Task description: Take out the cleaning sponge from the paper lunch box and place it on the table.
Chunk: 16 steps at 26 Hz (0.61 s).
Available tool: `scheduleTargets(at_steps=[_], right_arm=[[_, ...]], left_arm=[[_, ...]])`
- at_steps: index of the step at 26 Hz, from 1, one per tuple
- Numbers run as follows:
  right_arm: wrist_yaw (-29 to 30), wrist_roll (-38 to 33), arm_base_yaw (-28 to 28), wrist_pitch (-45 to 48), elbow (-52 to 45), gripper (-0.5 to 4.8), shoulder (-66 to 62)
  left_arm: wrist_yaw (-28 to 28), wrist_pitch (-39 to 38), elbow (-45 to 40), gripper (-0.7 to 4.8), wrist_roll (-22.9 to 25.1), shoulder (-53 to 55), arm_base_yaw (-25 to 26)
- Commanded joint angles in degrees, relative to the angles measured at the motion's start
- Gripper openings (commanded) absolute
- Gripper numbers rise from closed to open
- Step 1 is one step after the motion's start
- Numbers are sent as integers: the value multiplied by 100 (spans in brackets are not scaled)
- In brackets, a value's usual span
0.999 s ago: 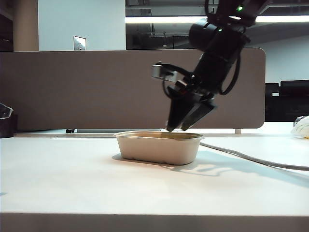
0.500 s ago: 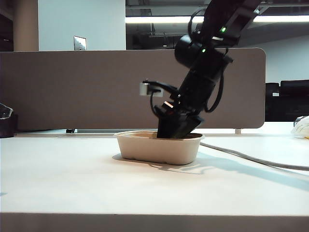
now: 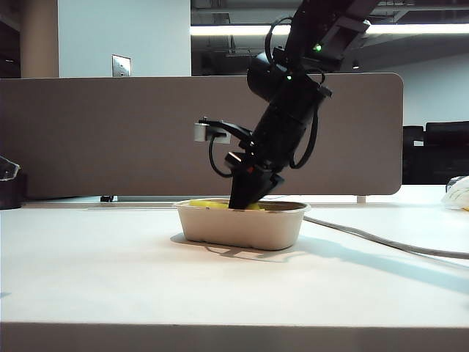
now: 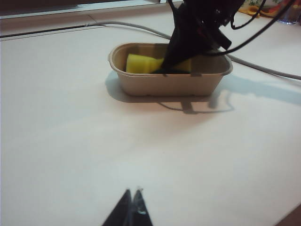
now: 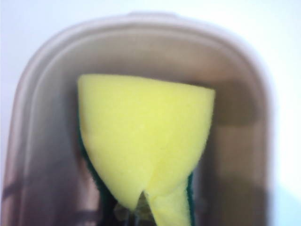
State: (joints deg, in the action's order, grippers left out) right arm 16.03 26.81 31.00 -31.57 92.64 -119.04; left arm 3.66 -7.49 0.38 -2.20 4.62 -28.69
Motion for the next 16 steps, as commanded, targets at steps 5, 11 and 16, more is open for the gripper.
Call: scheduleTargets(at_steps=[5,11,16], right_arm=[[-101,-234,-7,-634,612,-6,400],[-713,-356,-133,-1897,623,-6,1300],[-1016,-516,-208,-2612,138,-6,2240]], left_arm=[[20,70,4,-5,4,4,-4],[20,70,4,-5,7,4,-4],[20,70,4,-5,7,4,-4]])
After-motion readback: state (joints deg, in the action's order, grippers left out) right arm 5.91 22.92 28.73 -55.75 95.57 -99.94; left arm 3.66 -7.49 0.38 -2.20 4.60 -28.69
